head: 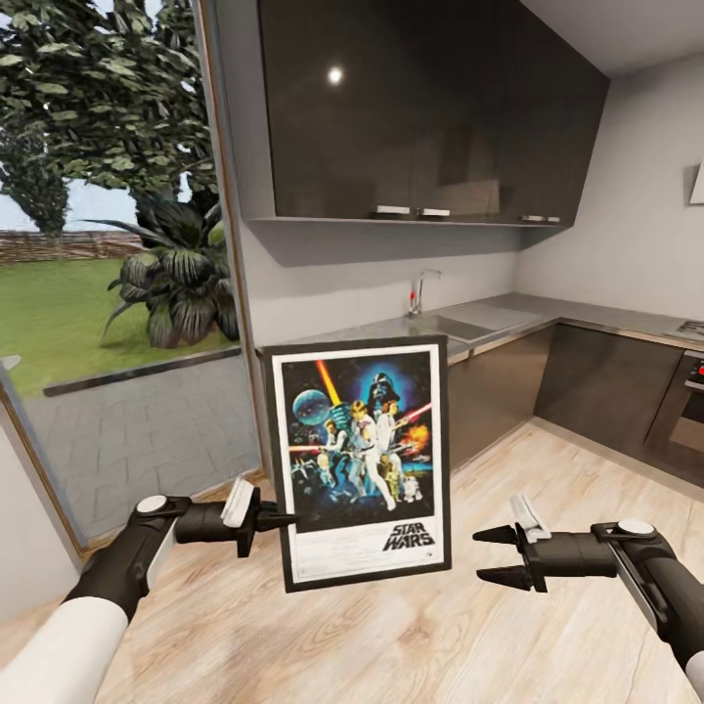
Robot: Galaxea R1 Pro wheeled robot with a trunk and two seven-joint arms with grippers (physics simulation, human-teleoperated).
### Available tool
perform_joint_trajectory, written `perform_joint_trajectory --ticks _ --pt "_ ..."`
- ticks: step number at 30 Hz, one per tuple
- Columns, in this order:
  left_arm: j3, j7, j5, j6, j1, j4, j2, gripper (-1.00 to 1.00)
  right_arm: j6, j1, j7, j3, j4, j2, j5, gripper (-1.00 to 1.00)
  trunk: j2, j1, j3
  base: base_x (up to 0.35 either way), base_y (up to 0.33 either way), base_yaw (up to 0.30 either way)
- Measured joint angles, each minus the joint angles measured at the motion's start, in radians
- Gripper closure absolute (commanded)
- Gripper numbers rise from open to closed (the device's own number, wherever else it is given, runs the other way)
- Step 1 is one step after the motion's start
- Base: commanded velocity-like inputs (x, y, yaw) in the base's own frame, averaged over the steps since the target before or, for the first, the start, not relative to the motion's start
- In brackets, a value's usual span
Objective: Pick up the poster from the kitchen countertop and hang it on one of the wall nails in the kitchen.
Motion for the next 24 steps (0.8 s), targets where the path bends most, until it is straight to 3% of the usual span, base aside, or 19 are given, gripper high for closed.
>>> perform_joint_trajectory --ticks 4,10,12,24 --pt "-0.010 0.000 0.000 0.000 0.000 -0.001 -0.001 1.00 0.000 0.000 0.000 0.000 0.000 0.000 0.000 -1.00 0.000 0.000 0.000 0.000 0.000 0.000" --pt "-0.039 -0.001 0.000 0.003 0.000 -0.003 -0.035 1.00 -0.022 0.003 -0.009 -0.004 0.024 0.034 -0.026 -1.00 0.000 0.000 0.000 0.000 0.000 0.000" --pt "-0.039 -0.001 0.000 0.003 0.000 -0.003 -0.046 1.00 -0.022 0.003 -0.009 -0.004 0.024 0.035 -0.026 -1.00 0.000 0.000 0.000 0.000 0.000 0.000" --pt "-0.039 -0.001 0.000 0.003 0.000 -0.003 -0.046 1.00 -0.022 0.003 -0.009 -0.004 0.024 0.035 -0.026 -1.00 0.000 0.000 0.000 0.000 0.000 0.000"
